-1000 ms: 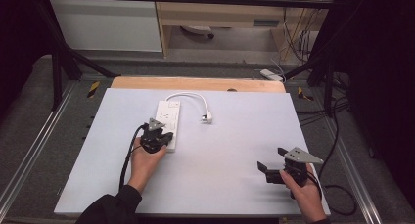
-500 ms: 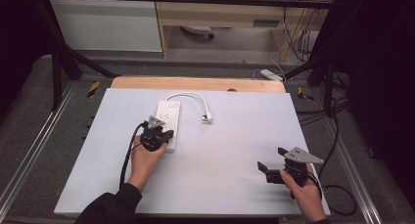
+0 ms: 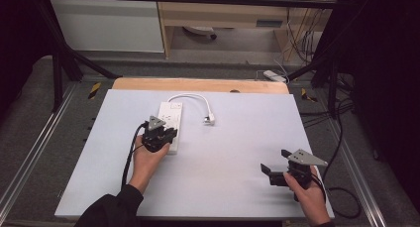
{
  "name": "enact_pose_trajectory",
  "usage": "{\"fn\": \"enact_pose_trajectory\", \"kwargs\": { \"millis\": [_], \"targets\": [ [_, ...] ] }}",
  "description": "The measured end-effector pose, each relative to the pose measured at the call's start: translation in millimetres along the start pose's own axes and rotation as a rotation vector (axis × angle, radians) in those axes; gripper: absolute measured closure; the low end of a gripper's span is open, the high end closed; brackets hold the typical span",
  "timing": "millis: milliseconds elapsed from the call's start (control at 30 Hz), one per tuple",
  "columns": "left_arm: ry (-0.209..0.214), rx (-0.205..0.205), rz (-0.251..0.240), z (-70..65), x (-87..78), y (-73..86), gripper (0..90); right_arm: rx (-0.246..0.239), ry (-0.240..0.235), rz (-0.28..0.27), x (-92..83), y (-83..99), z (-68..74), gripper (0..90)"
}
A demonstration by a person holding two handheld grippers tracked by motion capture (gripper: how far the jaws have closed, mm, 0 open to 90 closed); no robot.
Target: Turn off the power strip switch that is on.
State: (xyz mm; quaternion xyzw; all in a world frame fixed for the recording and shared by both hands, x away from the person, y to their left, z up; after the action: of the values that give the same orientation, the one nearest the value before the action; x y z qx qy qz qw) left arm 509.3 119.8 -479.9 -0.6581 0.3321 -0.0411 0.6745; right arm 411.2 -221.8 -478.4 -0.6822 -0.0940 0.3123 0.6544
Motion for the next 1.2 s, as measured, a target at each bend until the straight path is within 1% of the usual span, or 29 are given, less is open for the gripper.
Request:
{"fn": "enact_pose_trajectory", "kwargs": {
  "millis": [100,167,333,567,767,867,933,1033,1133,1200],
  "targets": [
    [0.0,0.01,-0.015,-0.2,0.2,-2.5,71.1,0.0,-0.001,0.001,0.2,0.1,0.4,3.4],
    [0.005,0.003,-0.029,-0.9,0.5,-4.8,65.4,0.0,-0.001,0.001,0.1,0.1,0.5,3.4],
    [0.001,0.003,-0.049,-0.9,0.6,-9.7,56.7,0.001,0.0,0.002,0.2,0.2,0.4,3.4],
    [0.002,0.01,-0.065,-1.9,0.4,-15.2,50.5,0.001,-0.001,0.002,0.2,0.3,0.6,3.4],
    [0.01,-0.008,-0.05,-3.9,0.2,-18.2,44.8,0.003,-0.002,0.003,0.2,0.4,0.7,3.4],
    [0.015,-0.007,-0.06,-5.0,-0.8,-21.3,42.0,0.005,-0.001,0.004,0.3,0.5,0.8,3.4],
    [0.02,-0.018,-0.073,-6.2,-0.8,-23.6,39.8,0.005,-0.001,0.004,0.3,0.5,0.8,3.4],
    [0.03,-0.024,-0.076,-7.3,-1.2,-25.2,35.9,0.003,-0.002,0.005,0.4,0.7,0.7,3.4],
    [0.04,-0.026,-0.09,-8.2,-2.0,-28.6,30.6,0.002,-0.002,0.005,0.4,0.7,0.7,3.4],
    [0.037,-0.032,-0.101,-7.9,-2.4,-31.2,24.2,0.003,-0.002,0.005,0.4,0.7,0.7,3.4]
  ]
}}
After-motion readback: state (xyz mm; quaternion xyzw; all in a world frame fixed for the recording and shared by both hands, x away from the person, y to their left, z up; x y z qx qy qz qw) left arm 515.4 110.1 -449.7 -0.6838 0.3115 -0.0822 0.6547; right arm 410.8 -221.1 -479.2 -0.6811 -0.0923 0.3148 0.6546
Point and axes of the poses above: each handheld gripper's, and its own axes: x roughly forward along the jaws, y roughly out of its underside, z roughly to its left, the point moved 10 cm from there along x, roughly forward along the jaws, and after that the axes turned 9 degrees about -z, right-handed, at the moved point
